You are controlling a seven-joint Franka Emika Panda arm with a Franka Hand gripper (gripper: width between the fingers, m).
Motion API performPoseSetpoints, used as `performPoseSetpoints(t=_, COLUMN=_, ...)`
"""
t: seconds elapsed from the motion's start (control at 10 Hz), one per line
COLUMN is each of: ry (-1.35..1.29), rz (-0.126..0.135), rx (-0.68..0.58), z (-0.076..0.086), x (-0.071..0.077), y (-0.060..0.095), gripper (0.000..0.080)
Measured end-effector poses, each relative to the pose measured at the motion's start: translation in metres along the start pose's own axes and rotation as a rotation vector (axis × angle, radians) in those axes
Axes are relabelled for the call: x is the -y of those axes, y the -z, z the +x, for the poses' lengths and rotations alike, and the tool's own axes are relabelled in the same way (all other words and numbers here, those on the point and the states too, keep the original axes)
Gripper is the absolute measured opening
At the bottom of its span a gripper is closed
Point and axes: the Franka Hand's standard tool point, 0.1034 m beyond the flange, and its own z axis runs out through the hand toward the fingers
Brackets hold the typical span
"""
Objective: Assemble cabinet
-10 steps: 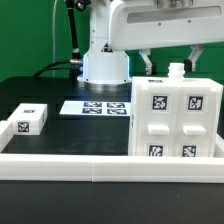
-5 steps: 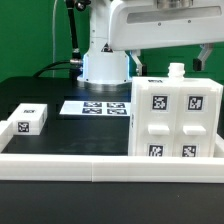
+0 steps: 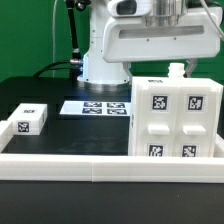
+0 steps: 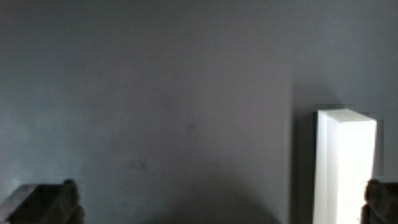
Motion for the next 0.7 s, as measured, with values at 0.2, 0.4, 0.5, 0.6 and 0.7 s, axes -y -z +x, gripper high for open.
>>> performPoseSetpoints(t=0.2, ry=0.002, rz=0.000, rx=-0.002, z=0.001, x=-0.001, y=0.001, gripper=0.0797)
performPoseSetpoints(t=0.4, ry=0.014, rz=0.000, rx=-0.004, z=0.002, x=-0.011, y=0.001, gripper=0.0797)
performPoseSetpoints(t=0.5, ry=0.007, rz=-0.005, rx=-0.011, z=0.000, x=-0.028, y=-0.002, gripper=0.0797)
performPoseSetpoints(t=0.6, ry=-0.011, rz=-0.011, rx=-0.001, z=-0.008, x=-0.046, y=-0.008, gripper=0.0797)
performPoseSetpoints(t=0.7, ry=-0.012, rz=-0.016, rx=0.001, z=-0.013, x=-0.061, y=-0.011, gripper=0.0797)
